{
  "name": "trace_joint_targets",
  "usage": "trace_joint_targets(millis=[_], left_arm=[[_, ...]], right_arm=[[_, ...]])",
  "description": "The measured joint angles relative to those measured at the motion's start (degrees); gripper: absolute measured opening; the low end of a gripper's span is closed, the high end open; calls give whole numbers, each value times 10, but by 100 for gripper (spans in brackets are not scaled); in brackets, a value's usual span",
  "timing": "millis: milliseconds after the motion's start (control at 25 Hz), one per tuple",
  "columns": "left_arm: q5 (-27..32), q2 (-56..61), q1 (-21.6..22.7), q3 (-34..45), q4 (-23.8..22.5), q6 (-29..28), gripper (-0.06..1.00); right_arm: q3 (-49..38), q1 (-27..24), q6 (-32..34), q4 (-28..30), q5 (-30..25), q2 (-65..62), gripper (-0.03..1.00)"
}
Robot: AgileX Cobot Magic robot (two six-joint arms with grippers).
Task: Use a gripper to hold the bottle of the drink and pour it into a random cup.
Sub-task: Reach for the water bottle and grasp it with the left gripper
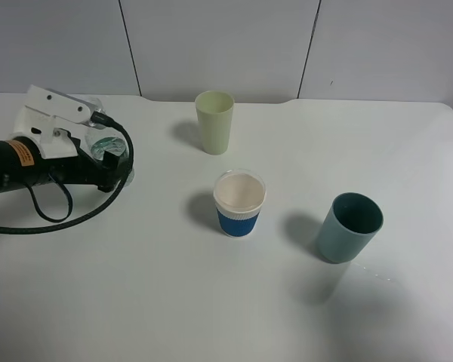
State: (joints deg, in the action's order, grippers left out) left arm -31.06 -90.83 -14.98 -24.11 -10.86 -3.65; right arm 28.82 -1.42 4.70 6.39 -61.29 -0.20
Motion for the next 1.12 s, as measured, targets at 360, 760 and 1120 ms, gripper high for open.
trace_joint_targets(millis=[360, 760, 1120], left_arm=[[-108, -63, 0, 3, -1, -3, 100], [-206, -122, 33, 2, -6, -4, 100], [-229, -137, 36, 3, -7, 2, 100]], right_arm=[[0, 0, 0, 0, 0, 0, 63], [0, 0, 0, 0, 0, 0, 63], [0, 0, 0, 0, 0, 0, 63]])
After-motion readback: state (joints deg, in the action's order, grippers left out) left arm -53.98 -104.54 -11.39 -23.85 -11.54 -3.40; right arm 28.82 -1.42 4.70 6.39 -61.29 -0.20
